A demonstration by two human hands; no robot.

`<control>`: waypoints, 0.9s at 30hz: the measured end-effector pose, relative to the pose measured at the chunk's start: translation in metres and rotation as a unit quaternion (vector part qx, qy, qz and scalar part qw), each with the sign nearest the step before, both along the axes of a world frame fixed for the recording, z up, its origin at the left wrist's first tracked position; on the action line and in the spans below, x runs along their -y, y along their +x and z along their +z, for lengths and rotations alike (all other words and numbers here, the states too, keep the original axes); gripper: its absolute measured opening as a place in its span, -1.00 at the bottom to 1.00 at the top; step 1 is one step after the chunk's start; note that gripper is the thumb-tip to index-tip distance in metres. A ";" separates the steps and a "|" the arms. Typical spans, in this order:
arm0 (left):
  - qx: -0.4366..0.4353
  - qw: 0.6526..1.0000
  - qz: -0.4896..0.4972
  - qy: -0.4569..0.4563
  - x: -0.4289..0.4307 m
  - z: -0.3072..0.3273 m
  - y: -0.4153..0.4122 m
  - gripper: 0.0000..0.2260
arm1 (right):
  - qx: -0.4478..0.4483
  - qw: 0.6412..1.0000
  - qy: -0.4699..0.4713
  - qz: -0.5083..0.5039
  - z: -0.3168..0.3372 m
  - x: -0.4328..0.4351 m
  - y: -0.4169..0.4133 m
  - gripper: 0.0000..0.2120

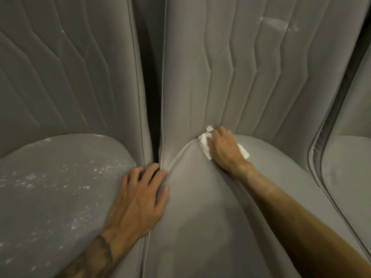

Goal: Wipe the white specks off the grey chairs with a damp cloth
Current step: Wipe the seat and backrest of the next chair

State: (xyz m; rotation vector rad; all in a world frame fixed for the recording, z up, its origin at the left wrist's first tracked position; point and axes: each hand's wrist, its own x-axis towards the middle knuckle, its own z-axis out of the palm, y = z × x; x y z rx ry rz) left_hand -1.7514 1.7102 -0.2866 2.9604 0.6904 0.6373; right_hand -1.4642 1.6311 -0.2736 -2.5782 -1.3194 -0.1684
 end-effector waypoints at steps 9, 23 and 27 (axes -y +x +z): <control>-0.013 1.000 0.007 0.001 0.001 0.004 0.000 -0.62 | -0.033 0.997 0.014 0.069 0.001 -0.010 -0.051 -0.70; -0.025 1.000 0.008 0.001 0.001 0.004 -0.001 -0.61 | -0.016 0.999 -0.011 0.049 0.011 -0.009 -0.035 -0.69; -0.019 1.000 0.008 -0.004 0.000 0.004 0.000 -0.62 | -0.048 0.998 0.026 0.038 0.009 -0.020 -0.059 -0.70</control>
